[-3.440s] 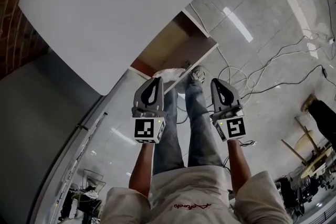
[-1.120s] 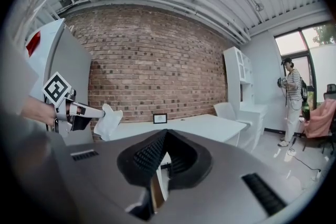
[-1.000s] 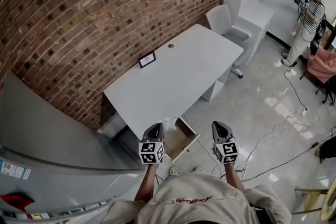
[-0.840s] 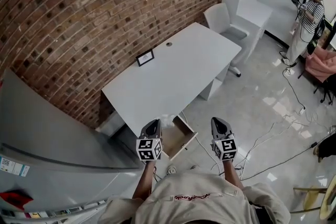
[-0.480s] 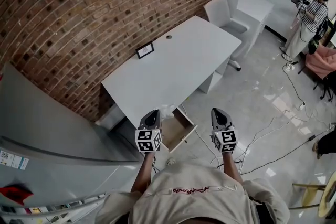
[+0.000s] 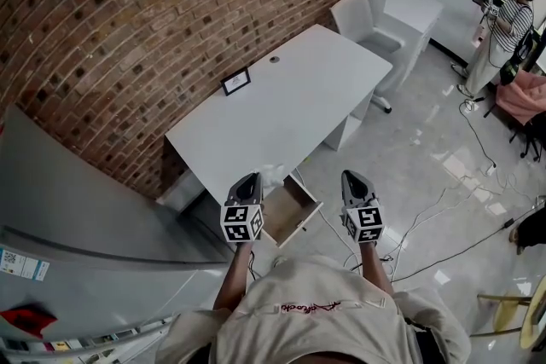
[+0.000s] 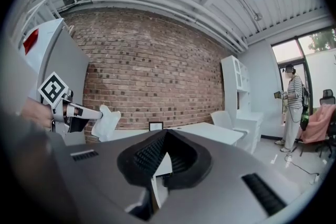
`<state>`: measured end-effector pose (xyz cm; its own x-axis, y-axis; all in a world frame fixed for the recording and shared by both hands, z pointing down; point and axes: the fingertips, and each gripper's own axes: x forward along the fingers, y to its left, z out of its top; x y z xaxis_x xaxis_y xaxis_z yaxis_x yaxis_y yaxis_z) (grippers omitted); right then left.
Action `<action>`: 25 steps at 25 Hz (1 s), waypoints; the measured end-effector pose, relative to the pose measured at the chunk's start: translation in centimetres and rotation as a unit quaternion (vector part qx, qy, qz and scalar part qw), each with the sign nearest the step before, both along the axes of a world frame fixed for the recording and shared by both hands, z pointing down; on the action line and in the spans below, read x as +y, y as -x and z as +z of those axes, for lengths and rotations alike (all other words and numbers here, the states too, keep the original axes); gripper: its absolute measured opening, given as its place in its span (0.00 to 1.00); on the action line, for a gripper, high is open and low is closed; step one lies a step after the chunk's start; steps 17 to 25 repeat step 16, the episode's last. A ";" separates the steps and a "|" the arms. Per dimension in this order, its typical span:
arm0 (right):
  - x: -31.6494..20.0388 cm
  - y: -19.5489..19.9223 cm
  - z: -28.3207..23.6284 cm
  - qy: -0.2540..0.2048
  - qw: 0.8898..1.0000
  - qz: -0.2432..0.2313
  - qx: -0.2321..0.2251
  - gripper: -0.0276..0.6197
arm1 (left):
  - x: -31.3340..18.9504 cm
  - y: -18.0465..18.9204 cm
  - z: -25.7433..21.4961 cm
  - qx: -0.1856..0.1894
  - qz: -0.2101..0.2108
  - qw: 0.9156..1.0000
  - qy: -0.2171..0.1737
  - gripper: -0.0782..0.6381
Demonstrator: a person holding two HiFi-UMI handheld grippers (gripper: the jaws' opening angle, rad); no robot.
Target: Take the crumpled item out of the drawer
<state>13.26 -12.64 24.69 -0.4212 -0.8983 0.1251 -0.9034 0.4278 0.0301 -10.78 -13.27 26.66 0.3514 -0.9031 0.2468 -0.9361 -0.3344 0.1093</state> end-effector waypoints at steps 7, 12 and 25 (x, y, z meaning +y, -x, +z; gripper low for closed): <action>0.1 0.2 0.3 0.003 1.000 0.008 0.003 0.06 | -0.3 0.2 0.0 0.002 0.002 1.000 0.000 0.14; 0.1 0.3 0.7 0.008 1.000 0.007 0.003 0.06 | -0.2 0.0 0.3 0.002 0.006 1.000 0.003 0.14; -0.2 0.5 0.8 0.008 1.000 0.003 0.002 0.06 | -0.2 -0.2 0.7 0.002 0.008 1.000 0.005 0.14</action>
